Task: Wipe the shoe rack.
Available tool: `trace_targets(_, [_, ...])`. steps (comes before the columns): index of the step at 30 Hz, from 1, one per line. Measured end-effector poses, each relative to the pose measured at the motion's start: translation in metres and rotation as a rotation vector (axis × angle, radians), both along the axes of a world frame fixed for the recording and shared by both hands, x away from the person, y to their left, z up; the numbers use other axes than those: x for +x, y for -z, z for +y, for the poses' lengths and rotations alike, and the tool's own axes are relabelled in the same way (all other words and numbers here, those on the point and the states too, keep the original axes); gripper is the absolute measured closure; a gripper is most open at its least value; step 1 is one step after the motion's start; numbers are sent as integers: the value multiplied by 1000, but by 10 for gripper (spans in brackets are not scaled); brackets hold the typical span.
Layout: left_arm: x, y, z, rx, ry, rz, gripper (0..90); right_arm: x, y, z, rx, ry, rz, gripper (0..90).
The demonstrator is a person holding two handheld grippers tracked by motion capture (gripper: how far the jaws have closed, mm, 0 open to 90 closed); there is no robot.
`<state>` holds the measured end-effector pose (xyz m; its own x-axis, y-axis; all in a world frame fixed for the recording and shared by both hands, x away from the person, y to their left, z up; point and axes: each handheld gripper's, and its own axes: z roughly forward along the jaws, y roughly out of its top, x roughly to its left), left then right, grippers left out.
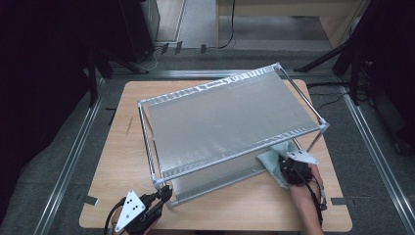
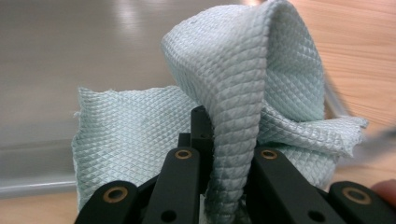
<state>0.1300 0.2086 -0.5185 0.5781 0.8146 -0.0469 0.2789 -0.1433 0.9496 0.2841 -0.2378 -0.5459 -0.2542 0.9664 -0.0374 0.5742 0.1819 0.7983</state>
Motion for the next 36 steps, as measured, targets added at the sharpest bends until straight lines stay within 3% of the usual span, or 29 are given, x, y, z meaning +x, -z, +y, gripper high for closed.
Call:
trace_targets(4, [0, 0, 0, 4, -1, -3, 807, 2, 0, -11, 27, 38, -1, 854])
trace_targets(9, [0, 0, -1, 1, 3, -2, 807, -1, 2, 9, 8, -7, 2, 852])
trace_targets(17, [-2, 0, -8, 4, 34, -2, 808, -21, 6, 74, -9, -147, 2, 838])
trace_targets(28, [-7, 0, -29, 12, 87, -6, 809, -66, 8, 169, -25, -424, -2, 840])
trace_targets(32, [-7, 0, -30, 10, 93, -6, 809, -82, 9, 193, -24, -510, -6, 833])
trace_targets(36, [-8, 0, -32, 13, 98, -9, 809, -90, 9, 203, 1, -586, 8, 832])
